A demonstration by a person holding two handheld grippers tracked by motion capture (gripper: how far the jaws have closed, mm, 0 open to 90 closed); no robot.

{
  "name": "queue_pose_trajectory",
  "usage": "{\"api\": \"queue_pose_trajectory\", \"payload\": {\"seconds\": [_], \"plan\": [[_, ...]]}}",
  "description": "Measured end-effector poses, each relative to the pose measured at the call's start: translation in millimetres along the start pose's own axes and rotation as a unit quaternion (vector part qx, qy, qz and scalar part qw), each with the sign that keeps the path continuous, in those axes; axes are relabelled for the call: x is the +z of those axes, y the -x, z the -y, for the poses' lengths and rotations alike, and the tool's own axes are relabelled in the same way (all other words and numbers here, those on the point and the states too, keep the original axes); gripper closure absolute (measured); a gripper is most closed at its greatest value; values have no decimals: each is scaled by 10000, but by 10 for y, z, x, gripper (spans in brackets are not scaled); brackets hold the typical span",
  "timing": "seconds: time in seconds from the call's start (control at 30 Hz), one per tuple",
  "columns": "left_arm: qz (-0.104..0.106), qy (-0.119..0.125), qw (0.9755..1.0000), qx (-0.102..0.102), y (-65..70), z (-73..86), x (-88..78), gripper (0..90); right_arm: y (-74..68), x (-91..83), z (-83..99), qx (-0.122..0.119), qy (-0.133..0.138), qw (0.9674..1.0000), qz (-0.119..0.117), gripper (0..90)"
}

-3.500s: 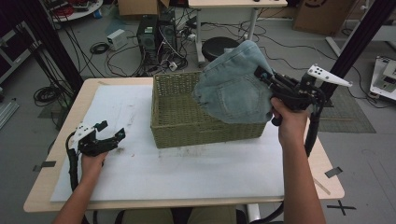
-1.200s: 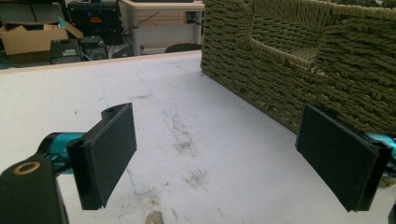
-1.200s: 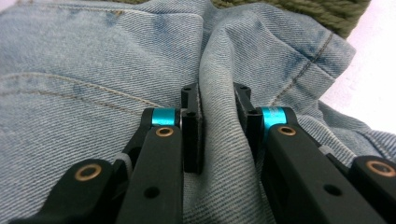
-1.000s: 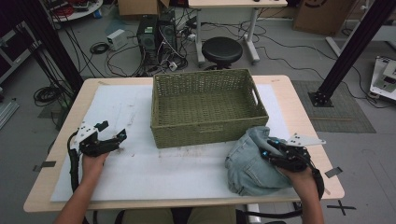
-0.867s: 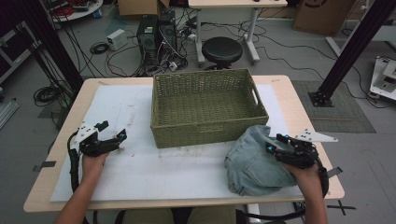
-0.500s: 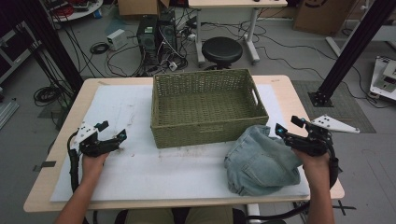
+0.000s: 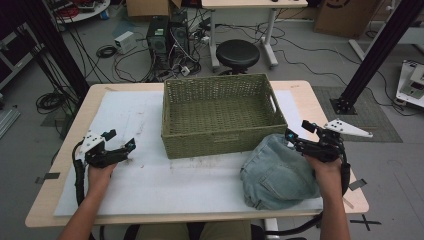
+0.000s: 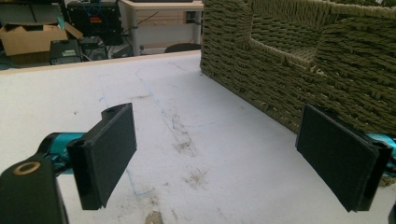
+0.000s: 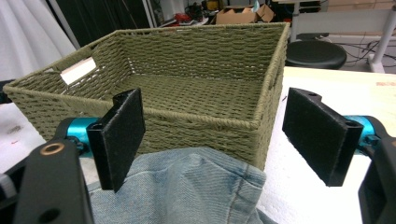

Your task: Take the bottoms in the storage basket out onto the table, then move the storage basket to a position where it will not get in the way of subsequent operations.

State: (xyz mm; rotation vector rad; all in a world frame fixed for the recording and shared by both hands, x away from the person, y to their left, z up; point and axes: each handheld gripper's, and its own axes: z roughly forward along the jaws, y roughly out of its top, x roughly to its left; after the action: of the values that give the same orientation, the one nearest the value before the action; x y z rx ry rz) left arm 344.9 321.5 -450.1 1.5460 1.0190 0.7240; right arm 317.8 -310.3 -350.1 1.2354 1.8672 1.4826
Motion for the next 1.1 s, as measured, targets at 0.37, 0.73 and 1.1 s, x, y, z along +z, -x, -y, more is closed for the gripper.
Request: {"api": "queue_pose_trajectory", "payload": {"seconds": [0.37, 0.73, 1.1], "plan": [[27, 13, 10000, 6, -2, 1, -6, 123, -98, 121, -66, -3, -94, 9998, -188, 216], [36, -20, 9999, 101, 20, 0, -2, 124, -249, 370, -204, -115, -308, 9988, -364, 216], [70, -19, 10000, 59, 12, -1, -3, 124, -129, 715, -144, -25, -1116, 9932, 319, 245]]}}
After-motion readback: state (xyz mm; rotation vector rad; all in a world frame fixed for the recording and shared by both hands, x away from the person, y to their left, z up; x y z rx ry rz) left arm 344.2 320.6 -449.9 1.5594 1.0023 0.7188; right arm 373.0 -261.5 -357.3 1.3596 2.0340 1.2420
